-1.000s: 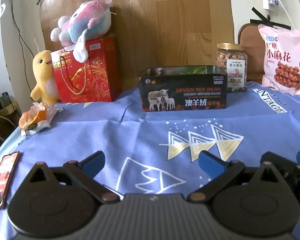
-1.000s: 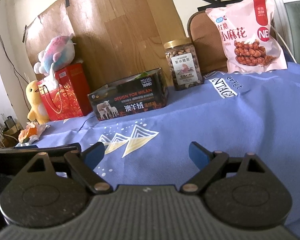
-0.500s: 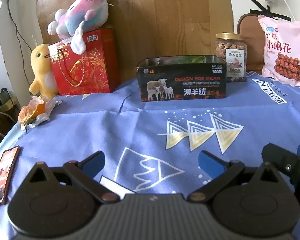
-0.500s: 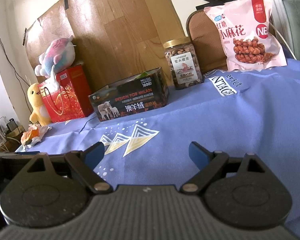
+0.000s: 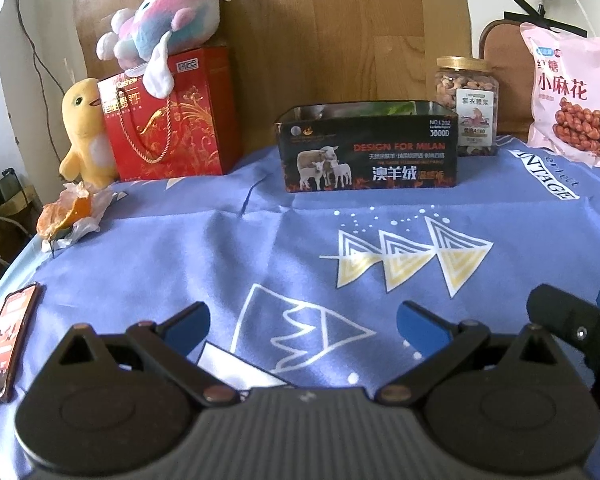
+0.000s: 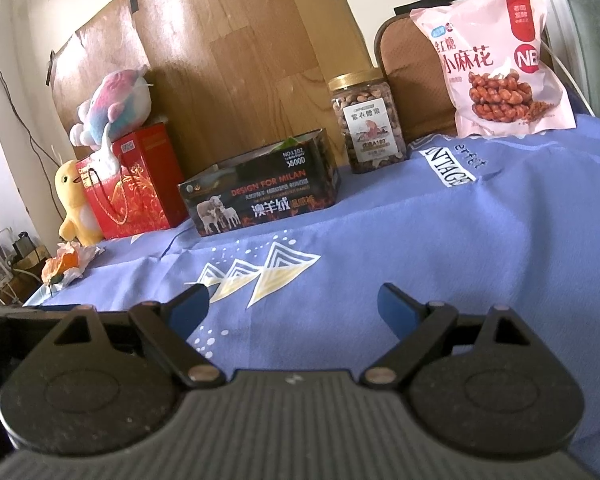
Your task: Organize snacks
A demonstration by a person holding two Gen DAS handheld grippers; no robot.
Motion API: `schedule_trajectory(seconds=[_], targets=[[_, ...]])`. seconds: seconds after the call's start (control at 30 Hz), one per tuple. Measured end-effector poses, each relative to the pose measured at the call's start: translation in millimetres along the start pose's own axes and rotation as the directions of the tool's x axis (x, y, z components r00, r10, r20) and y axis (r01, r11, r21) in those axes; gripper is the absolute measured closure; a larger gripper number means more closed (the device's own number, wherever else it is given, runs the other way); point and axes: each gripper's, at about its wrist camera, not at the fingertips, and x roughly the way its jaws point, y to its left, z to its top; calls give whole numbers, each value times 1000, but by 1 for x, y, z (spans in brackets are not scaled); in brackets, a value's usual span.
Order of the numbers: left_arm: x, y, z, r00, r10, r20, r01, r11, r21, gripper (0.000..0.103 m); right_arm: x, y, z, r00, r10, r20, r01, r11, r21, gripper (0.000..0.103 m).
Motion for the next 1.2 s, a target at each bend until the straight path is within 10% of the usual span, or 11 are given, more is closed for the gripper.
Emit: schedule_trajectory(seconds=[1.2], targets=[[7, 1, -6, 999, 29, -23, -29, 1000, 0, 0, 4, -3, -2, 1000, 6, -18, -6, 1000, 7, 10]])
